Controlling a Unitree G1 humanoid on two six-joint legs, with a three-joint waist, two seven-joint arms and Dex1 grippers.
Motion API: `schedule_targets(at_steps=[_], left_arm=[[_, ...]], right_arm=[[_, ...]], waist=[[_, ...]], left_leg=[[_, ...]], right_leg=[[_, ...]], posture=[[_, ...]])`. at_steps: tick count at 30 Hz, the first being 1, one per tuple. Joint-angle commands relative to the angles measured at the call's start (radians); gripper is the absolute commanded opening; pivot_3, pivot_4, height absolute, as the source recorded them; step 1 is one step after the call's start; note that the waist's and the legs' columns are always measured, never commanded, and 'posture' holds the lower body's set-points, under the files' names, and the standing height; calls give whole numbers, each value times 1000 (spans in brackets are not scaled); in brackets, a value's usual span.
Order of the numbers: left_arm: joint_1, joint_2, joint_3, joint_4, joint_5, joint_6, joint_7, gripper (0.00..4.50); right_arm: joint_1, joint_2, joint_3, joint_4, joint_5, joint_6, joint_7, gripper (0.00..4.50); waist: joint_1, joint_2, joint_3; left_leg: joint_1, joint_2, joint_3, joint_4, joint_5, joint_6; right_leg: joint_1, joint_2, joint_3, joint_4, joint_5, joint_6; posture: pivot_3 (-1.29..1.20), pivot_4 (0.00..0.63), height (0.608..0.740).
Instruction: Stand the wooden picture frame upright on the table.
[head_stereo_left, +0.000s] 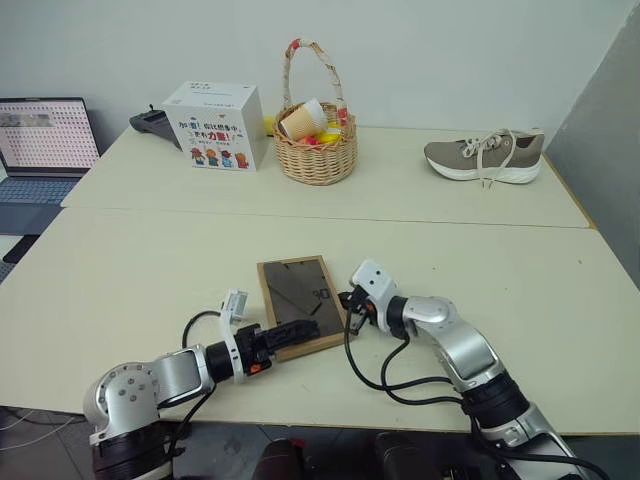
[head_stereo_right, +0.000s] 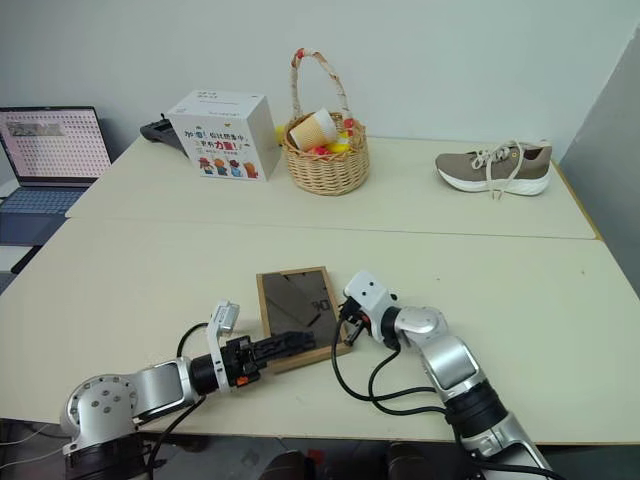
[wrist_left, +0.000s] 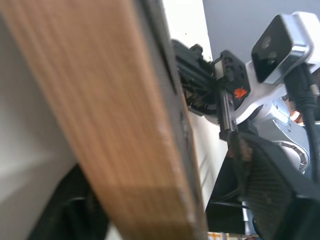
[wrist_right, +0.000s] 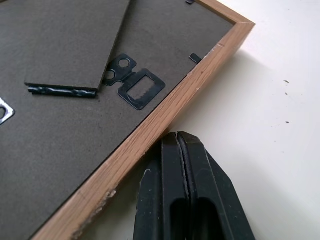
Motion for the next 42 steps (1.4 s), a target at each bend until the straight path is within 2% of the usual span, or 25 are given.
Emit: schedule_targets(at_steps=[1, 7, 12, 15, 16, 19, 24, 25, 32, 36, 42], left_arm=[[-10, 0, 13, 0, -38, 24, 18, 2519], [-50, -4, 57, -25, -98, 63, 65, 1412], [-133, 43, 43, -23, -108, 59, 67, 1294], [-209, 118, 3, -11, -106, 49, 14, 1294], [-244, 144, -7, 5, -103, 40, -6, 1294], [-327, 234, -67, 27, -80, -7, -95, 1294], [-373, 364, -255, 4, 55, -183, -240, 1294], [-382, 373, -275, 5, 68, -206, -257, 1294], [-386, 390, -328, 5, 108, -260, -308, 1294], [-388, 396, -336, 22, 123, -270, -324, 1294], [-397, 407, -309, 57, 102, -233, -340, 1294]], right_arm=[[2, -26, -42, -32, 12, -9, -6, 0], [-42, -98, -120, -22, 37, -32, 24, 0], [-132, -148, -223, -75, 206, 53, 163, 0], [-195, -159, -280, -118, 362, 168, 253, 512], [-220, -158, -298, -122, 406, 203, 271, 851], [-297, -143, -319, -93, 472, 251, 284, 1402], [-373, -125, -267, -17, 464, 207, 310, 2549], [-386, -113, -255, -1, 456, 192, 308, 2879], [-421, -49, -203, 10, 426, 134, 276, 4324], [-389, -20, -192, -105, 493, 196, 275, 4324], [-324, -120, -211, -249, 574, 287, 323, 4324]], waist=[[-1, 0, 0], [-1, -1, 1], [-3, -2, 5], [-6, -2, 5], [-7, -2, 5], [-7, -2, 6], [-11, -2, 7], [-11, -2, 7], [-12, -1, 7], [-10, -1, 7], [-6, -1, 7]], left_leg=[[0, 0, 0, 0, 0, 0], [0, 0, 0, 0, 0, 0], [-1, 0, 0, 0, 0, 0], [-2, 0, 0, -1, 0, 0], [-2, 1, -1, -2, 0, 0], [-4, 2, -1, -2, 0, -1], [-3, 1, -1, -3, 0, -1], [-3, 1, -1, -3, -1, -1], [-9, 2, -1, -2, -1, -1], [-19, 2, -1, 0, 0, -2], [-19, 2, -1, 1, 0, -1]], right_leg=[[0, 0, 0, 0, 0, 0], [0, 0, 0, 0, 0, 0], [-1, 1, -1, 0, 0, 0], [-1, 2, -2, -2, 0, 0], [-1, 2, -2, -3, 0, 0], [-2, 2, -3, -4, 0, 0], [-1, 1, -1, -6, 0, 0], [-1, 1, -1, -7, 0, 0], [-8, 0, -1, -5, 0, 0], [-20, 0, -1, 0, 0, 0], [-20, -1, -1, 2, 0, 0]], posture=[[0, 150, 740], [0, 150, 740], [0, 150, 740], [0, 150, 740], [0, 150, 740], [0, 150, 740], [0, 150, 740], [0, 150, 740], [0, 150, 740], [0, 150, 740], [0, 150, 740]])
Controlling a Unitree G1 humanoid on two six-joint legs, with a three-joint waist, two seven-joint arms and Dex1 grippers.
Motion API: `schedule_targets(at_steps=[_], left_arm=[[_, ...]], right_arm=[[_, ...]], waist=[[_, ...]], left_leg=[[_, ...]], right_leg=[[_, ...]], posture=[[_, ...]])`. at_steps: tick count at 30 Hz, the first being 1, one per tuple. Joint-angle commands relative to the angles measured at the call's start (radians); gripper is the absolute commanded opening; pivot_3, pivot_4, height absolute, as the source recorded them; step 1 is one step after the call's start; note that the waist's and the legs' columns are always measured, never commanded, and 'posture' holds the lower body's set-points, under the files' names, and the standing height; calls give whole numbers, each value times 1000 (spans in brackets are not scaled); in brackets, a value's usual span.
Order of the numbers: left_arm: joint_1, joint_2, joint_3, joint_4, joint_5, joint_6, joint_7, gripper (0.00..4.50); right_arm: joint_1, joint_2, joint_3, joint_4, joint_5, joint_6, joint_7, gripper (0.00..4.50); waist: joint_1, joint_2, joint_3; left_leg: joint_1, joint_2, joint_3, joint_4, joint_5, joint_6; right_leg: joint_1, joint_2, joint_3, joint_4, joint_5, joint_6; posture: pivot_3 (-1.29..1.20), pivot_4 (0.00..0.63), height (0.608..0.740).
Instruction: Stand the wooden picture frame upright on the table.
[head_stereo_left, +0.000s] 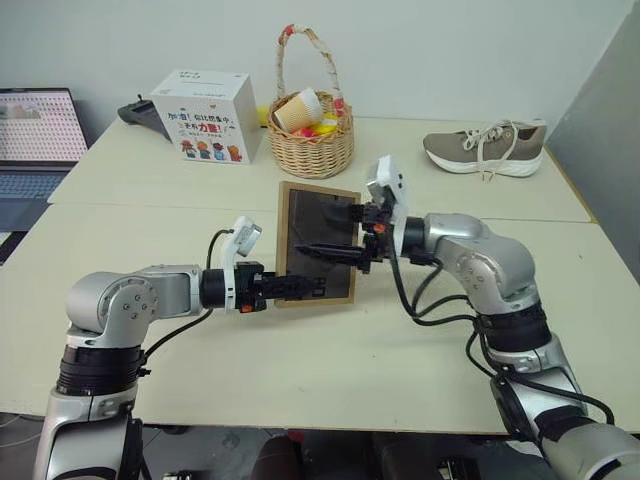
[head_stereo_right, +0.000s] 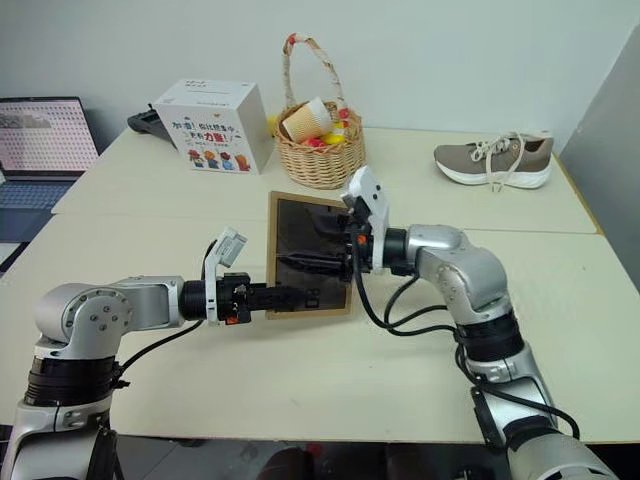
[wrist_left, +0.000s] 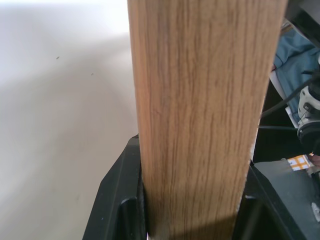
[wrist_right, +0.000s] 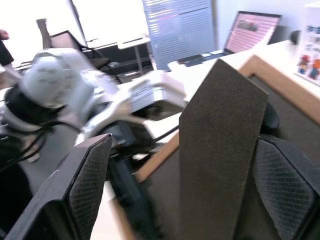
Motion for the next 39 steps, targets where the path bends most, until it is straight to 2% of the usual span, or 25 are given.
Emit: schedule_targets(at_steps=[1, 6, 8, 10, 12, 14, 17, 19, 22, 26, 29, 33, 39], left_arm=[[-31, 22, 39, -15, -38, 8, -33, 1294], [-26, 6, 75, -13, -84, 60, -17, 1294], [-33, -15, 105, -3, -120, 101, 5, 1294], [-37, -31, 136, 8, -159, 155, 23, 1294], [-41, -34, 153, 19, -187, 218, 42, 1294], [-70, -55, 196, 74, -244, 290, 79, 1294], [-91, -42, 193, 155, -375, 311, 134, 1294], [-98, -12, 159, 226, -528, 311, 183, 1294], [-90, 6, 117, 272, -691, 311, 276, 1294], [-19, 41, 34, 213, -884, 256, 414, 1294], [46, 83, -37, 151, -1023, 161, 509, 1294], [81, 101, -60, 104, -1052, 96, 524, 1294], [87, 124, -73, 95, -1052, 64, 520, 1294]], right_arm=[[27, -63, -23, -118, 91, 62, 46, 4324], [82, -172, -95, -176, 126, 84, 27, 4324], [115, -214, -100, -179, 64, -1, 21, 4324], [177, -294, -37, -166, -123, -271, 58, 4324], [231, -387, 46, -37, -483, -809, -76, 4324], [229, -436, 80, 130, -720, -1238, -233, 4324], [180, -447, 101, 317, -909, -1538, -419, 4324], [123, -424, 117, 440, -1079, -1695, -613, 4324], [47, -382, 156, 545, -1280, -1797, -843, 4324], [-18, -321, 190, 600, -1417, -1829, -1032, 4324], [-35, -288, 211, 610, -1446, -1850, -1098, 4324], [-47, -269, 230, 611, -1443, -1872, -1127, 4324], [-49, -281, 237, 632, -1412, -1916, -1116, 3190]], waist=[[0, 0, 0], [-1, 0, 0], [0, 0, 0], [0, 0, 0], [1, 0, 0], [-2, -1, 0], [-7, -1, 0], [-13, -1, 0], [-17, -1, 0], [-15, -1, 0], [-9, -1, 0], [-2, -1, 0], [4, -1, 0]], left_leg=[[0, 0, 0, 0, 0, 0], [0, 0, 0, 1, 0, 1], [0, 0, 0, 1, 0, 1], [0, -1, 1, 1, 0, 1], [0, -1, 2, 1, 0, 1], [0, -2, 4, 1, 0, 1], [1, -2, 5, 2, 0, 1], [2, 0, 4, 1, 1, -1], [4, 1, 3, 1, 3, -4], [4, 1, 3, 1, 3, -5], [4, 2, 3, 1, 3, -5], [4, 0, 3, 2, 3, -4], [4, -2, 2, 3, 4, -3]], right_leg=[[0, 0, 0, 0, 0, 0], [0, 2, 0, 1, 0, 0], [0, 2, 0, 1, 0, 0], [0, 2, 0, 1, 0, 0], [0, 2, 0, 0, 0, 0], [1, 2, 0, -1, 0, 1], [0, 2, 1, 1, 0, 1], [0, 1, 3, 2, 0, 1], [-1, 1, 5, 5, 0, 0], [0, 1, 5, 5, 0, 0], [0, -2, 6, 5, 0, 0], [1, -5, 5, 6, 0, 0], [2, -6, 3, 5, 0, 0]], posture=[[0, 150, 740], [0, 150, 740], [0, 150, 740], [0, 150, 740], [0, 150, 740], [0, 150, 740], [0, 150, 740], [0, 150, 740], [0, 150, 740], [0, 150, 740], [0, 150, 740], [0, 150, 740], [0, 150, 740]])
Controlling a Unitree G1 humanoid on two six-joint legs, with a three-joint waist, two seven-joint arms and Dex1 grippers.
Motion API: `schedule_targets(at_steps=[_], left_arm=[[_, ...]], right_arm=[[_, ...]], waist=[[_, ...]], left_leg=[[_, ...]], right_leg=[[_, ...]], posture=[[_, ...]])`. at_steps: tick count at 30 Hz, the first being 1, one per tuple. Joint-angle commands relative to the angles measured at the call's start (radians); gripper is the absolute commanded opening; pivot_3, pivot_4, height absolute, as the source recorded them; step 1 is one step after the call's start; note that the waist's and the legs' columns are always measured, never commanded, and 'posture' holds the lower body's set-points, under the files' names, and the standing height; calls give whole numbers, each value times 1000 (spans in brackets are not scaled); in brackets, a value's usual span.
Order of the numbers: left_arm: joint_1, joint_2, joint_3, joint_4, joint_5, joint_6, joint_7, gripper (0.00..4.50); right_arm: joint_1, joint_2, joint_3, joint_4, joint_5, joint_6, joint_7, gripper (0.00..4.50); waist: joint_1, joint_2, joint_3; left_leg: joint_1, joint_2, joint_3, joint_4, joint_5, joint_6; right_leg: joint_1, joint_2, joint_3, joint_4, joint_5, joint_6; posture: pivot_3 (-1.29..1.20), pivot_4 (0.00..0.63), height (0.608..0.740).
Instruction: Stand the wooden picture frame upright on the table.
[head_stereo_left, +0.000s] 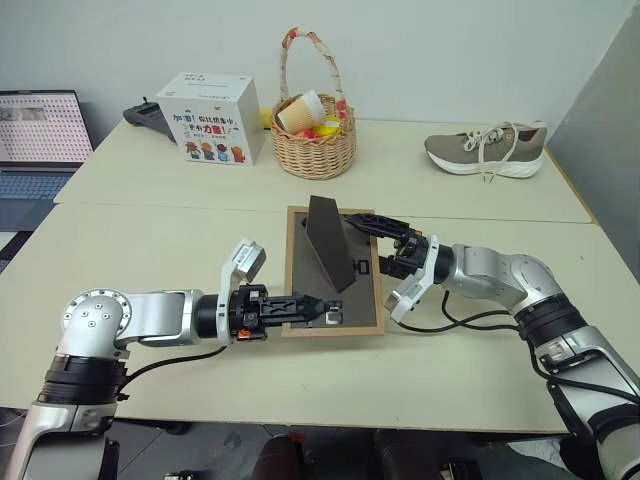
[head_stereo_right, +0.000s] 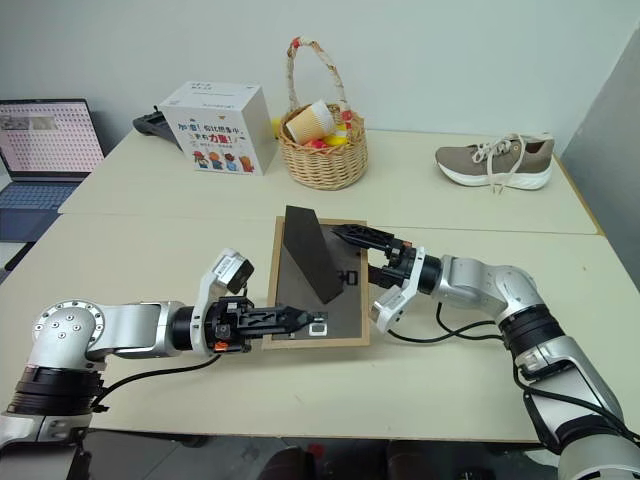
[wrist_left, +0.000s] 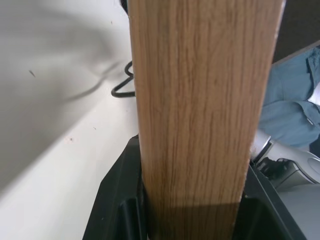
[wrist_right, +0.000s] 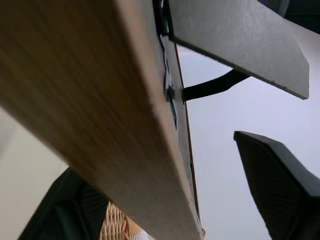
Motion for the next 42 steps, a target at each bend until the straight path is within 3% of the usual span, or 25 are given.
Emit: schedule_targets(at_steps=[1, 6, 10, 15, 21, 23, 26, 31, 37, 42], left_arm=[[-4, 19, -4, -36, -42, -23, -17, 1294], [7, 29, -22, -51, -42, -32, -16, 1294], [13, 36, -29, -72, -42, -58, -1, 1294], [-2, 21, -1, -19, -31, -130, 27, 2693], [11, 37, 68, -29, 96, -178, 7, 4049], [75, 66, 116, -92, 305, -278, 0, 4430], [158, 67, 160, -201, 535, -419, 27, 4500], [221, 21, 163, -416, 774, -553, 63, 4500], [284, -6, 135, -508, 920, -591, 5, 4500], [330, -4, 105, -528, 1012, -611, -71, 4500]], right_arm=[[-21, -17, -9, 2, 40, -31, -10, 2919], [-14, -21, -13, 9, 45, -32, -9, 1713], [-11, -30, -14, 11, 53, -28, 4, 1588], [-8, -36, -22, 0, 137, -29, 65, 1295], [2, -41, 6, 34, 466, -3, 310, 1296], [25, 0, 24, 38, 703, 169, 545, 1296], [44, 94, -8, -10, 1005, 497, 827, 1296], [14, 218, -86, -15, 1302, 1048, 1108, 1296], [-68, 276, -136, 115, 1401, 1444, 1302, 1296], [-115, 317, -150, 260, 1341, 1464, 1331, 1296]], waist=[[0, 0, 0], [-1, 0, 0], [-2, 0, 0], [-2, 0, 0], [-5, 0, 0], [-10, 0, 0], [-17, -1, 0], [-5, 1, 1], [13, 1, 1], [10, 1, 1]], left_leg=[[0, 0, 0, 0, 0, 0], [0, 0, 0, 0, 0, 0], [0, 0, 0, 0, 0, 0], [0, 0, 0, 0, 0, 0], [1, 0, 0, 0, 0, 0], [1, 1, -1, 0, 0, 0], [5, 2, 0, -2, 0, 0], [4, 4, 0, -1, 0, 0], [4, 2, 1, -2, -2, 4], [4, 0, 3, -2, -2, 5]], right_leg=[[0, 0, 0, 0, 0, 0], [0, 0, 0, 0, 0, 0], [0, 1, -1, 0, 0, 0], [0, 1, -1, 0, 0, 0], [1, 1, -1, 0, 0, 0], [1, 1, -1, -1, 0, 0], [5, 1, -1, -1, 0, 0], [4, -1, -1, -1, 0, 0], [4, -1, -1, -2, 0, 0], [3, 1, 0, -2, 0, 0]], posture=[[0, 150, 740], [0, 150, 740], [0, 150, 740], [0, 150, 740], [0, 150, 740], [0, 150, 740], [0, 150, 740], [0, 150, 740], [0, 150, 740], [0, 150, 740]])
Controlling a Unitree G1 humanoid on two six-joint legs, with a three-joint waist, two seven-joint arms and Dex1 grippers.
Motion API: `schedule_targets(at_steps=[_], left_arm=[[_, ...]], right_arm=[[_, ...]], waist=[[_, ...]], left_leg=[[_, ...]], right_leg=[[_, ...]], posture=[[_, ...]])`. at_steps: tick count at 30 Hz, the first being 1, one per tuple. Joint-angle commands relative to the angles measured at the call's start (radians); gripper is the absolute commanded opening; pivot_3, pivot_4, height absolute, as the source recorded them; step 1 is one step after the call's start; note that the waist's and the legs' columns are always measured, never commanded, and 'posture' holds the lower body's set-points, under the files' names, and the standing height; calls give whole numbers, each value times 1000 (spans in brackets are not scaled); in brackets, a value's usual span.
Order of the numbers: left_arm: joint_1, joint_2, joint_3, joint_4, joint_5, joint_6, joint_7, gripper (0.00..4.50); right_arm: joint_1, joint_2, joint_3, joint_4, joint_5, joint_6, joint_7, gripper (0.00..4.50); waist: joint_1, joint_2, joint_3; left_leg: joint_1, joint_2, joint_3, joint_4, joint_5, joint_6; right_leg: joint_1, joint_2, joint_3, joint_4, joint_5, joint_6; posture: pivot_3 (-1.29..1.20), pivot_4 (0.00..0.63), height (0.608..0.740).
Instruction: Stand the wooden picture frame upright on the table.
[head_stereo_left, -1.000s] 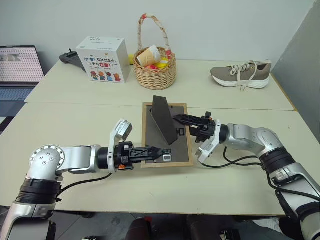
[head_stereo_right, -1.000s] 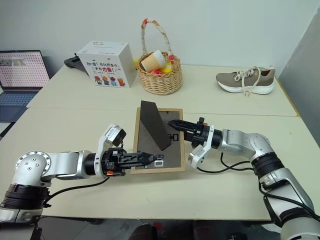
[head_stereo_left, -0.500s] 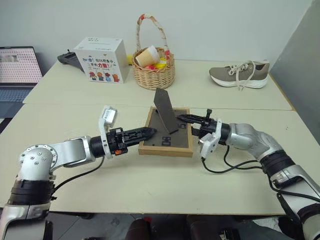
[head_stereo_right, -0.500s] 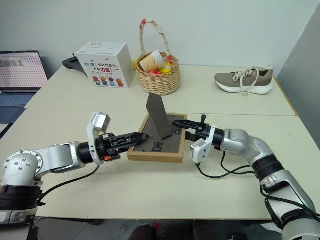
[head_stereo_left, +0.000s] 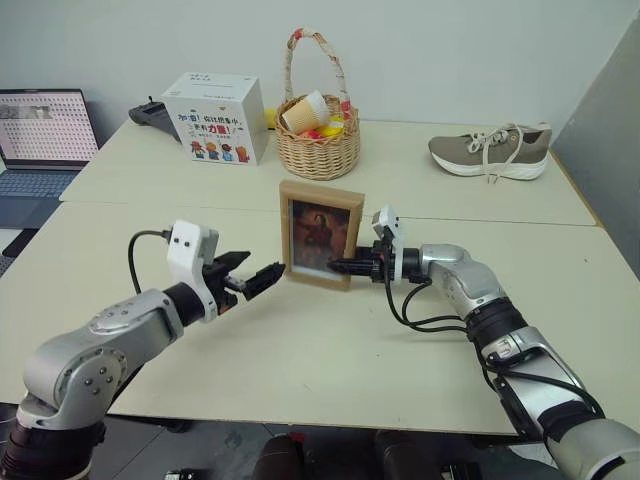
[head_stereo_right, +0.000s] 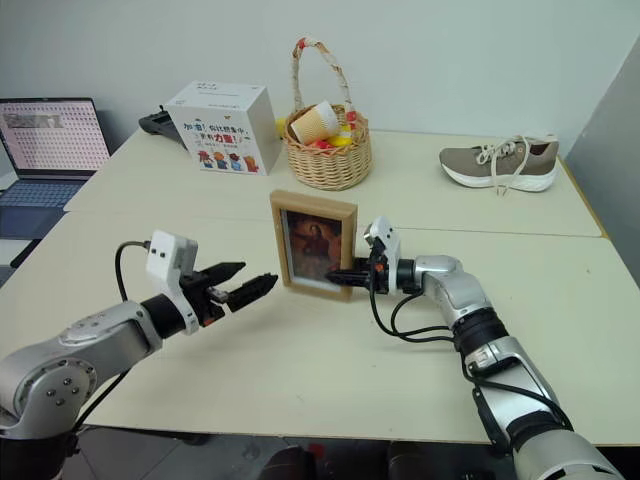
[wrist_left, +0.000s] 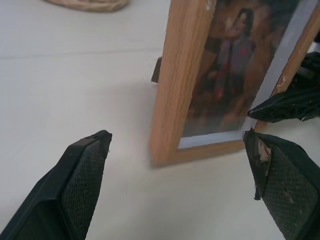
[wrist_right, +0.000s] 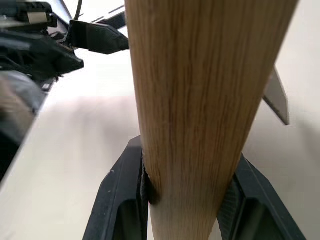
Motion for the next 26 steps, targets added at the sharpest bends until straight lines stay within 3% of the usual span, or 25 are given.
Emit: schedule_targets(at_steps=[1, 9, 15, 22, 26], left_arm=[[9, -3, -2, -46, 58, -30, -61, 4500], [-25, -10, 2, -17, 105, -21, -146, 4500], [-89, 12, 27, 24, 112, 7, -203, 4500], [-175, 155, 115, 121, 55, 97, -369, 4500], [-186, 211, 116, 162, 80, 100, -458, 4500]], right_arm=[[-50, 22, -36, 53, -32, 2, 44, 1296], [-5, 15, -64, 9, -76, 6, 62, 3164], [104, -102, -86, -193, -110, 11, 51, 4437], [254, -311, -227, -691, -3, 269, -53, 4437], [278, -339, -301, -927, 139, 467, -119, 4437]], waist=[[-1, 0, 0], [-2, 0, 0], [2, 0, 0], [-5, 0, 0], [-10, 2, 1]], left_leg=[[0, 0, 0, 0, 0, 0], [0, 2, -1, 0, 0, 0], [-1, 1, -1, 0, 0, 0], [-2, 2, -2, -1, 0, 0], [-1, 3, -2, -2, 0, 0]], right_leg=[[0, 1, 0, 0, 0, 0], [0, 5, 0, 0, 0, 0], [0, 5, -1, 0, 0, 0], [-1, 6, -1, 0, 0, 0], [-1, 7, -1, 0, 0, 0]], posture=[[0, 150, 740], [0, 150, 740], [0, 150, 740], [0, 150, 740], [0, 150, 740]])
